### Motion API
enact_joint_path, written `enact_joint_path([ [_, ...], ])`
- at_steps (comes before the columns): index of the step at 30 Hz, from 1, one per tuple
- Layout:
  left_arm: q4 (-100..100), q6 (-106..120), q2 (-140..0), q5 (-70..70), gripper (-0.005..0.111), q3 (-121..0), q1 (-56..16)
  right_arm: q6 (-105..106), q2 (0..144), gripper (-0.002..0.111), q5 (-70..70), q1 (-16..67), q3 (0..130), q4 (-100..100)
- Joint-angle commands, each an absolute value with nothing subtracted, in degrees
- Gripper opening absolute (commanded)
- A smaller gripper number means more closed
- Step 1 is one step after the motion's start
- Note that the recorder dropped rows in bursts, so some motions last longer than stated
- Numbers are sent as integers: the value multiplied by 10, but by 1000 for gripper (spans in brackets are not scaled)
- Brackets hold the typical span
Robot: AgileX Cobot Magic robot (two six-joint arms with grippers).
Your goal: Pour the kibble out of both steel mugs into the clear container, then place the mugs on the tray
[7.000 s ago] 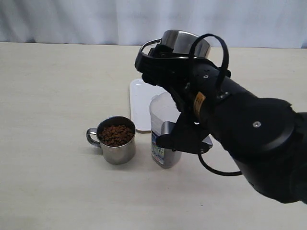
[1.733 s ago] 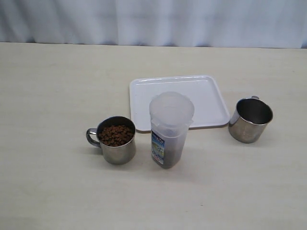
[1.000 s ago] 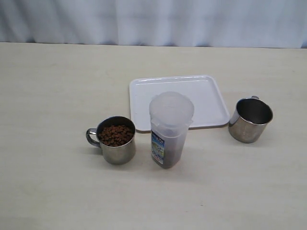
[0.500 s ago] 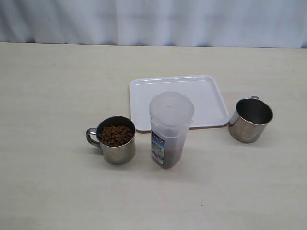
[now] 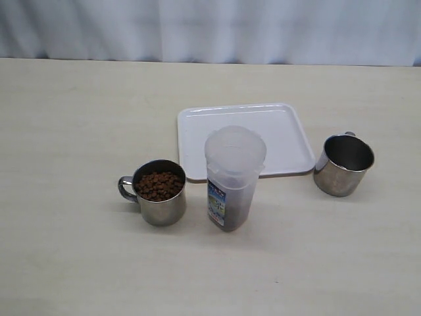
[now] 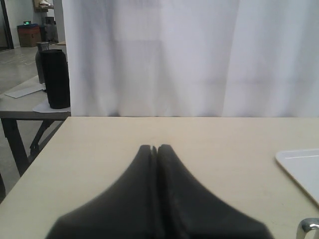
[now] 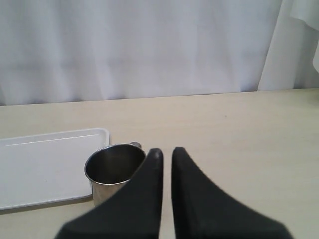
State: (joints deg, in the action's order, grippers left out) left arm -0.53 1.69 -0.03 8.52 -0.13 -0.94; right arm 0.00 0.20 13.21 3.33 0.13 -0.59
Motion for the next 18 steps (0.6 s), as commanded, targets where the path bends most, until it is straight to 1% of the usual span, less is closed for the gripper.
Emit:
enact_joint_path([
  [1,-7,16,0,82,0,0,-14,6,0,5,134,30,0,-6],
  [18,-7,16,0,71,0,0,-14,6,0,5,134,30,0,-6],
])
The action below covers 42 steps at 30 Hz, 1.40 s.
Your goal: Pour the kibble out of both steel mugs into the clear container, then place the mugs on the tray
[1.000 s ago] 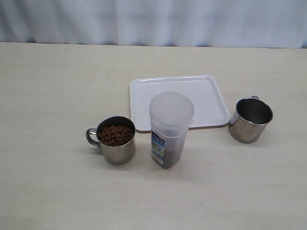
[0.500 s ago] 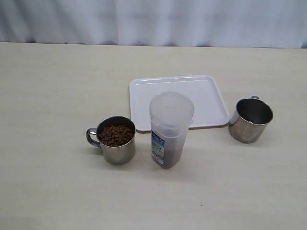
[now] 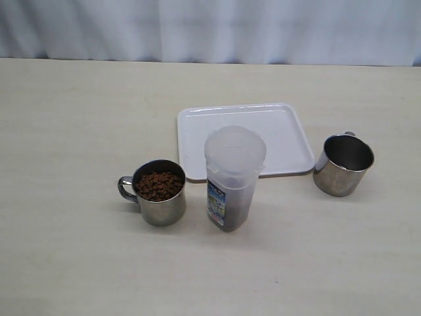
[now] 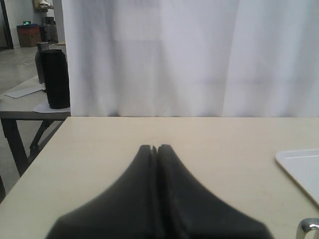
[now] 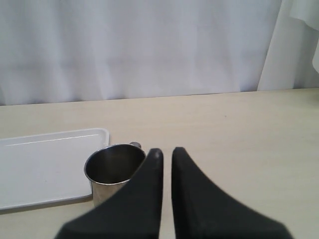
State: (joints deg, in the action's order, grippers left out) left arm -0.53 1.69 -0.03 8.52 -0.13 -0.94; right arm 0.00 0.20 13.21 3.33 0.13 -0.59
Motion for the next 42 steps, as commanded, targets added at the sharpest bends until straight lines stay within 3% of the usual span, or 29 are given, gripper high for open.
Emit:
enact_joint_path([
  [1,-7,16,0,67,0,0,-14,6,0,5,134,30,0,-6],
  [7,-46,-20,0,-21,0,0,-14,6,0,5,134,30,0,-6],
  [14,-51,-63,-74,0,0,0,-45,6,0,5,134,30,0,-6],
  [16,-51,-63,-148,-16,0,0,-91,6,0,5,134,33,0,-6],
  [18,0,-63,-279,-93,0,0,-188,6,0,5,134,33,0,-6],
  [21,146,-63,-410,-187,0,0,-274,6,0,5,134,33,0,-6],
  [24,188,-63,-536,-243,0,-12,-314,6,0,5,134,33,0,-6],
  [27,220,-60,-676,-213,0,-84,-300,6,0,5,134,33,0,-6],
  [30,418,-138,-808,-226,0,-159,-272,6,0,5,134,33,0,-6],
  [33,759,-375,-902,-362,0,-217,-166,6,0,5,134,33,0,-6],
  [37,857,-446,-948,-467,2,-259,-58,6,0,5,134,33,0,-6],
  [42,849,-373,-978,-498,37,-260,-43,6,0,5,134,33,0,-6],
])
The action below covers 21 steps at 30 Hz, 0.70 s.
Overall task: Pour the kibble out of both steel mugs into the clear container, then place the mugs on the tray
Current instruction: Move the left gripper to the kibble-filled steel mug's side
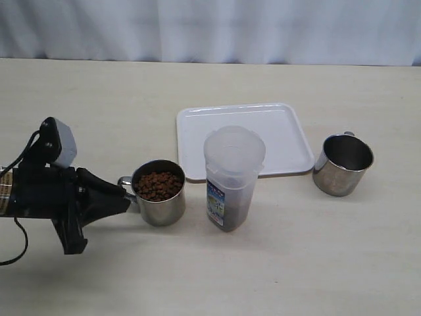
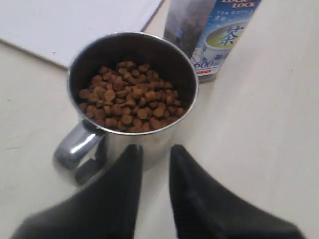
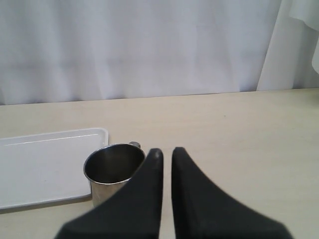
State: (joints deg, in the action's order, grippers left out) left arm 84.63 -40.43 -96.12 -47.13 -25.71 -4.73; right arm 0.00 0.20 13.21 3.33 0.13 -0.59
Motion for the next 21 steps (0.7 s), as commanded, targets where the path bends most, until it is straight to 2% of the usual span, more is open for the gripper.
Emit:
enact_joint_path([
  [1,840,-367,-981,-496,43,-260,-43,6,0,5,134,33,0,-6],
  [5,784,-317,-993,-495,63,-260,-43,6,0,5,134,33,0,-6],
  [7,759,-302,-1001,-490,67,-260,-43,6,0,5,134,33,0,-6],
  [21,708,-210,-1107,-539,69,-306,-43,6,0,5,134,33,0,-6],
])
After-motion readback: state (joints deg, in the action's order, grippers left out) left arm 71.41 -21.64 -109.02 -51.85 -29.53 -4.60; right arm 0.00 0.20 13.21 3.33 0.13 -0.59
